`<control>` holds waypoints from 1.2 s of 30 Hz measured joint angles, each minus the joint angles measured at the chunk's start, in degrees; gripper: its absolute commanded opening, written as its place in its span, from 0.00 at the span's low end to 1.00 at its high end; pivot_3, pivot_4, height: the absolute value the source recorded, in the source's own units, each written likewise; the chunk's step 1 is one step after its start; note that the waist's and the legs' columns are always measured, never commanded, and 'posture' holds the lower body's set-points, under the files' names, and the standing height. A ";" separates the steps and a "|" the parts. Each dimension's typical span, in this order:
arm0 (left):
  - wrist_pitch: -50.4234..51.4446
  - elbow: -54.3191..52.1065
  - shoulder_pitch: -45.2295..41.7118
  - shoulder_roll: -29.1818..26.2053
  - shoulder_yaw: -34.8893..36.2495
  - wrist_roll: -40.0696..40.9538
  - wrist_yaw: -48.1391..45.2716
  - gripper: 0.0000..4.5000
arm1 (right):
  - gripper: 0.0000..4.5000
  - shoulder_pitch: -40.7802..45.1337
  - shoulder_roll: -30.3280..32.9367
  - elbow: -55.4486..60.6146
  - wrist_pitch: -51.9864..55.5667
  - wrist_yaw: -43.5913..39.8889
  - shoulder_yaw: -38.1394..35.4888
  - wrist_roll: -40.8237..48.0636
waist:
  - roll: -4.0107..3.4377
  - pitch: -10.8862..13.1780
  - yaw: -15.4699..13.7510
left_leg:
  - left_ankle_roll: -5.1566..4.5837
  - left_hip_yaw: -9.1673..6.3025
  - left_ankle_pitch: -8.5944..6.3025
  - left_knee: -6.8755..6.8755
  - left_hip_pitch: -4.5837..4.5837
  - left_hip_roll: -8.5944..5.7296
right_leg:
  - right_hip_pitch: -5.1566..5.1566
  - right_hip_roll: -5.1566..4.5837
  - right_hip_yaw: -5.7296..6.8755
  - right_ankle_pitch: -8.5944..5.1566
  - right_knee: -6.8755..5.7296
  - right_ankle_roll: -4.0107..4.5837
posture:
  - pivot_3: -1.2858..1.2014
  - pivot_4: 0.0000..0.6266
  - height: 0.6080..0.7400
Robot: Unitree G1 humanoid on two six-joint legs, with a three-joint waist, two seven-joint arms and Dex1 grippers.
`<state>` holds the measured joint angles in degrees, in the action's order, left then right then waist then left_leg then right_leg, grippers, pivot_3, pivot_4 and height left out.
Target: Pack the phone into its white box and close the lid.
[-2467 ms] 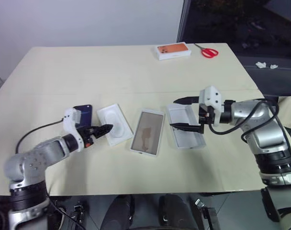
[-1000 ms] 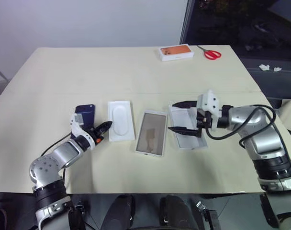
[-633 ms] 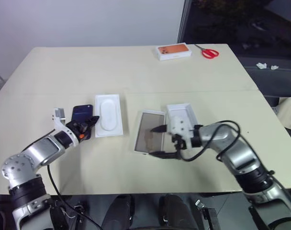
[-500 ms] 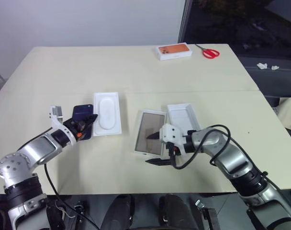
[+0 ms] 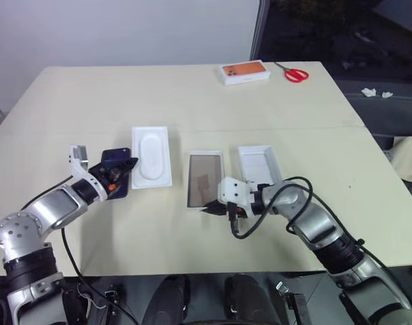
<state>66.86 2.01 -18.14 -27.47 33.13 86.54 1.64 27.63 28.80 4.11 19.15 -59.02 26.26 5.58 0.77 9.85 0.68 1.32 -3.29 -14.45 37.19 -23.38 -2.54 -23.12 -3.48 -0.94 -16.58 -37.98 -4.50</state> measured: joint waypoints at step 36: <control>-5.88 2.68 -4.26 6.22 -14.48 -7.28 -1.87 0.07 | 0.76 4.41 3.82 -1.75 -0.61 -1.45 -9.95 -0.20 | 0.05 0.00 0.01 | 0.04 0.00 0.03 -0.05 -0.04 0.07 | -0.06 0.11 -0.01 0.00 -0.01 0.00 | 0.52 0.24 1.00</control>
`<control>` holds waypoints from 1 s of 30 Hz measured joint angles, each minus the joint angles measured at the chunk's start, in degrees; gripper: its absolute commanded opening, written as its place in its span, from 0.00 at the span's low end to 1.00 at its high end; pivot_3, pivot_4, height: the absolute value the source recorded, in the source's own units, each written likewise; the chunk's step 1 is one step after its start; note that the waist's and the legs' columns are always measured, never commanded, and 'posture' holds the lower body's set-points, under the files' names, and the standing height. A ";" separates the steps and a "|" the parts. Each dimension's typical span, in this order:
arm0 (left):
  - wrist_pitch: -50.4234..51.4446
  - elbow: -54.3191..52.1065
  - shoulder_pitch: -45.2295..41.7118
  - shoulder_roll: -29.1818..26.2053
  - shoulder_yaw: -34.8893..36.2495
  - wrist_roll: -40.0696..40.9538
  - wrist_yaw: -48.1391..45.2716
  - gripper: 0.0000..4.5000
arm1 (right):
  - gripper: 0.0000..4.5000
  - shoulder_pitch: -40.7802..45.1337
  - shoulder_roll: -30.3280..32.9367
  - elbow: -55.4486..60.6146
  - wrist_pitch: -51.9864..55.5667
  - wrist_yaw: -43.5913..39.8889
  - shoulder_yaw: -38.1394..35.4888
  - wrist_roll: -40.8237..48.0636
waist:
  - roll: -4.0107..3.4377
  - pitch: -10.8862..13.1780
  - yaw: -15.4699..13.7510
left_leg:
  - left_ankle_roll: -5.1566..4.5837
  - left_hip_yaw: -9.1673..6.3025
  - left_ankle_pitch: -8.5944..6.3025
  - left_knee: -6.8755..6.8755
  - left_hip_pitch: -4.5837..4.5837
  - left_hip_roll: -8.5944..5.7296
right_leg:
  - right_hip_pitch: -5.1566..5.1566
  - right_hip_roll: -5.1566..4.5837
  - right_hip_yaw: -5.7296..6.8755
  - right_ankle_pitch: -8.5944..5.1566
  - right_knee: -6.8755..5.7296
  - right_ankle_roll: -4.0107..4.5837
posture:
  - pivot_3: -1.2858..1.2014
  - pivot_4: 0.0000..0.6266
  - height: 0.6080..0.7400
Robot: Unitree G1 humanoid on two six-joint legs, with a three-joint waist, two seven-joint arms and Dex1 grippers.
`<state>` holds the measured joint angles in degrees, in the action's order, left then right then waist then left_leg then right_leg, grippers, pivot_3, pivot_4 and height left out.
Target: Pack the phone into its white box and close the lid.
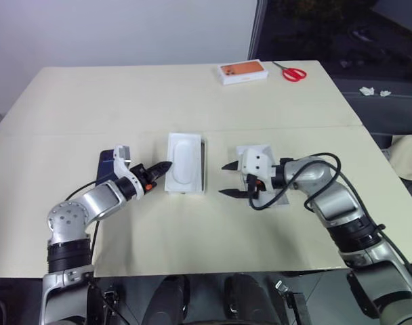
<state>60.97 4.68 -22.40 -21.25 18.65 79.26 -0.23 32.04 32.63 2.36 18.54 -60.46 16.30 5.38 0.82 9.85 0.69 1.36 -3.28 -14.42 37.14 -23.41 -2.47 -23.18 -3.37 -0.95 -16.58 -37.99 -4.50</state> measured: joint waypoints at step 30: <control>-18.24 -14.31 8.79 -15.70 -2.54 -26.58 -29.43 0.88 | 0.01 8.85 -11.89 -9.37 -2.86 9.73 4.77 -4.86 | -0.02 0.05 0.04 | -0.02 0.04 -0.01 -0.14 0.00 -0.03 | -0.07 -0.06 -0.02 -0.02 0.04 0.04 | 0.52 0.24 1.00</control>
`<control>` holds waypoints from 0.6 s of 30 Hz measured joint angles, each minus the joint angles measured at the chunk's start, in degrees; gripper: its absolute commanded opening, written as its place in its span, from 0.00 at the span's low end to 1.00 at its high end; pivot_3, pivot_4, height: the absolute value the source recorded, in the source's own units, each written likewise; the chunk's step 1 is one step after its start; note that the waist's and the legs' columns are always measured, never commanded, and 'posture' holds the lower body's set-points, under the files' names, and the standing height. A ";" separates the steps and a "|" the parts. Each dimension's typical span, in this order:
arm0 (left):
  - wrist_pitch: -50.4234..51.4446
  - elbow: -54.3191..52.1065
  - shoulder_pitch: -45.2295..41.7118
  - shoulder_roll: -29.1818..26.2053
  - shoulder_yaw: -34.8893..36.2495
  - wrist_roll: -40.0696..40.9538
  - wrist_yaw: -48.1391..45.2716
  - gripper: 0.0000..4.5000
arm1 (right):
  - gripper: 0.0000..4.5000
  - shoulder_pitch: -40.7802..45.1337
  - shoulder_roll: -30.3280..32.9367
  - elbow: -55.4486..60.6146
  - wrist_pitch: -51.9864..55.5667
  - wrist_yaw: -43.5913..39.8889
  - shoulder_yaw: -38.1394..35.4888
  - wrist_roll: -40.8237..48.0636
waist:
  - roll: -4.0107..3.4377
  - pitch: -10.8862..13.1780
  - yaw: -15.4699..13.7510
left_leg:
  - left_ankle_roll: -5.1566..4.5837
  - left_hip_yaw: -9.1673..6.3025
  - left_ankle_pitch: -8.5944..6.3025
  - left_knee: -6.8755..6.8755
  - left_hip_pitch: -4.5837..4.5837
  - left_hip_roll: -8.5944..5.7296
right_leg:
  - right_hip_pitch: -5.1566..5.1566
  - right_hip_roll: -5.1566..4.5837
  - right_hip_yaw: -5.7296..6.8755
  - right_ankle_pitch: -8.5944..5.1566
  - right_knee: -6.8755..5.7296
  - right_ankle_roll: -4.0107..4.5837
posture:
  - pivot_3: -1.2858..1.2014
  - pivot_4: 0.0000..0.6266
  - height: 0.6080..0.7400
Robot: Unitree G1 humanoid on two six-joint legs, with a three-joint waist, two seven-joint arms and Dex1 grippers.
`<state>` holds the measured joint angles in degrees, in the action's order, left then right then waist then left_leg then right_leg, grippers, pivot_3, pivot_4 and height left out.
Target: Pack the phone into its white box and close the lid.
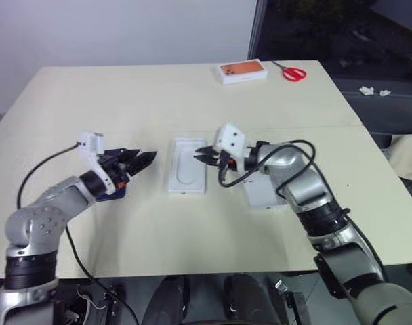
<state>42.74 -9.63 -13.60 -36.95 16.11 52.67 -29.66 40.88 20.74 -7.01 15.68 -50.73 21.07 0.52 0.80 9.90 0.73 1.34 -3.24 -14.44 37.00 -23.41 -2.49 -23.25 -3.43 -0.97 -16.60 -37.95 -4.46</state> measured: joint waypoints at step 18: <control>-6.65 -5.30 8.26 -0.07 4.91 -0.93 -11.52 0.88 | 0.01 4.11 -6.37 -16.72 -9.49 5.83 8.08 -14.13 | 0.00 0.01 0.22 | -0.04 -0.04 -0.03 0.00 -0.01 0.00 | -0.01 -0.01 0.02 0.01 -0.02 -0.01 | 0.52 0.24 1.00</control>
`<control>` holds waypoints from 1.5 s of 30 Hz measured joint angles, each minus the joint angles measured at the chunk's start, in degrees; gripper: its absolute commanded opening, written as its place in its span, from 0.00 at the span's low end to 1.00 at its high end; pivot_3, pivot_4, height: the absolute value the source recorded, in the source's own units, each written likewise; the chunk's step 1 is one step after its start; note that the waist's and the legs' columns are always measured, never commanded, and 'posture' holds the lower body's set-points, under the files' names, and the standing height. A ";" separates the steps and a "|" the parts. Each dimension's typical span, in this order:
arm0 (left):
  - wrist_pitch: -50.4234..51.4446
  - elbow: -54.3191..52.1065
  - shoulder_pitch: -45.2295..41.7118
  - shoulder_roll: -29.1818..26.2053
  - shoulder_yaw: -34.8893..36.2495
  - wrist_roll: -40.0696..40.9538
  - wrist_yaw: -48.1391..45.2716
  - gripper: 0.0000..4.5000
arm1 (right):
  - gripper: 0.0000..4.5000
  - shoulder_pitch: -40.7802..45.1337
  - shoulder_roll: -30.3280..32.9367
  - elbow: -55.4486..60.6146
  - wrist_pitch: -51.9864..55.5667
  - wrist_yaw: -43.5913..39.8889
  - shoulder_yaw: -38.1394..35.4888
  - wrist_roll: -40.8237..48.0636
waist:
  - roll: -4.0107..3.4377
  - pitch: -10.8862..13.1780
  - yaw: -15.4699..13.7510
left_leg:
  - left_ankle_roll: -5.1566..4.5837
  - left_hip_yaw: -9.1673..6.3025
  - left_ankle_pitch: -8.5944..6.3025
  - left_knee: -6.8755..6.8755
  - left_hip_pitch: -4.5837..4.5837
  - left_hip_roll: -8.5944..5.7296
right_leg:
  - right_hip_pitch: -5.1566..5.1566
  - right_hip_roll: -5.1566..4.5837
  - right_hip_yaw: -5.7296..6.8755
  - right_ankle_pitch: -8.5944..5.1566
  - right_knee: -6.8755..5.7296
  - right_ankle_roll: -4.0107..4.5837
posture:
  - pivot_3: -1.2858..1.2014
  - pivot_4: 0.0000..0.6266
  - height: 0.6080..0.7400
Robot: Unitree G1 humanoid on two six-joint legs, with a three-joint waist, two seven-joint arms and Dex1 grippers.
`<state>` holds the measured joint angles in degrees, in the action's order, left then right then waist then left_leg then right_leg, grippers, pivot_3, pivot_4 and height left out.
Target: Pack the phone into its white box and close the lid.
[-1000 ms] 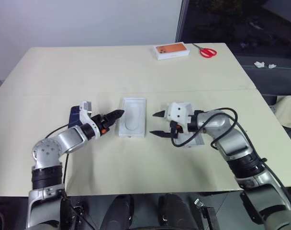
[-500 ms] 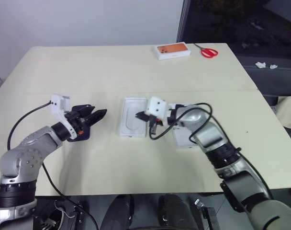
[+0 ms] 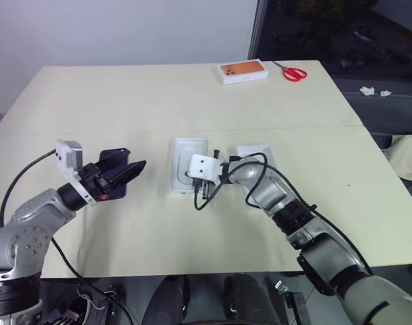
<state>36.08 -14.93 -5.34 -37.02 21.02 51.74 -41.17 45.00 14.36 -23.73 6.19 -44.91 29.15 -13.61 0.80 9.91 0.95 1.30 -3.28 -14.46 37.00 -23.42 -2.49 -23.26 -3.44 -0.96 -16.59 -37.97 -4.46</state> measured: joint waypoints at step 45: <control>9.94 27.73 -4.73 -6.89 11.44 2.43 1.93 0.88 | 0.33 6.07 -16.20 -1.76 5.19 3.88 -4.98 8.00 | 0.00 0.01 1.47 | 0.04 -0.02 0.02 -0.12 -0.01 0.02 | -0.19 0.03 0.00 0.00 -0.04 0.00 | 0.52 0.24 1.00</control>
<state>46.02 12.80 -10.07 -43.91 32.46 54.17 -39.24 51.07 -1.84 -25.48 11.38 -41.02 24.18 -5.61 0.80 9.93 2.42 1.34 -3.30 -14.44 36.88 -23.43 -2.47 -23.45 -3.41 -0.96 -16.59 -38.01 -4.47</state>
